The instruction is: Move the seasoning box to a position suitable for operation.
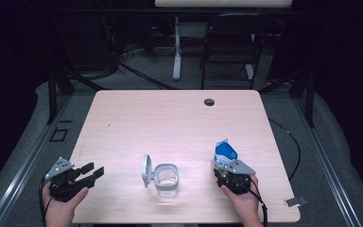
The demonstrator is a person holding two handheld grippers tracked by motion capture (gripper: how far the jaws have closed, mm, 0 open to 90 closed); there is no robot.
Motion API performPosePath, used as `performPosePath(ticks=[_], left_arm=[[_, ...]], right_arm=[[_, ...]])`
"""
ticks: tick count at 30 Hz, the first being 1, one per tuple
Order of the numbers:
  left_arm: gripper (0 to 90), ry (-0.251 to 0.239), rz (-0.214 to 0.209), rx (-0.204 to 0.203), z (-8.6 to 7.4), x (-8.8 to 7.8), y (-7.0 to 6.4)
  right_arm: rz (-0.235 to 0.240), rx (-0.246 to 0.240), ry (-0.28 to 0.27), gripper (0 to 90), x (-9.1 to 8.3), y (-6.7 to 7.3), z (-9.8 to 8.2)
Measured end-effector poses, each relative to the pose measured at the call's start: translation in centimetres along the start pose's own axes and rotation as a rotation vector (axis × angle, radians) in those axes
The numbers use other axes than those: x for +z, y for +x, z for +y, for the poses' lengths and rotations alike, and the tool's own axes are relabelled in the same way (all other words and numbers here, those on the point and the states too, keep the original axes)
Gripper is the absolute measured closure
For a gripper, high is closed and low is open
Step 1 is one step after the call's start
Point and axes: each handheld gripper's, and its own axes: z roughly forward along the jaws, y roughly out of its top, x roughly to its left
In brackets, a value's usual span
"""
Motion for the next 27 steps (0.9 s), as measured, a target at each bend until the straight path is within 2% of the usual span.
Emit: performPosePath(ticks=[15,27], left_arm=[[50.9,0.004,0.003,0.002,-0.06,0.06,0.08],[50.9,0.0,0.003,-0.003,-0.13,0.12,0.11]], right_arm=[[-0.003,-0.023,-0.01,43.7,-0.06,0.26,-0.11],[-0.003,-0.017,-0.022,44.0,-0.12,0.43,-0.23]])
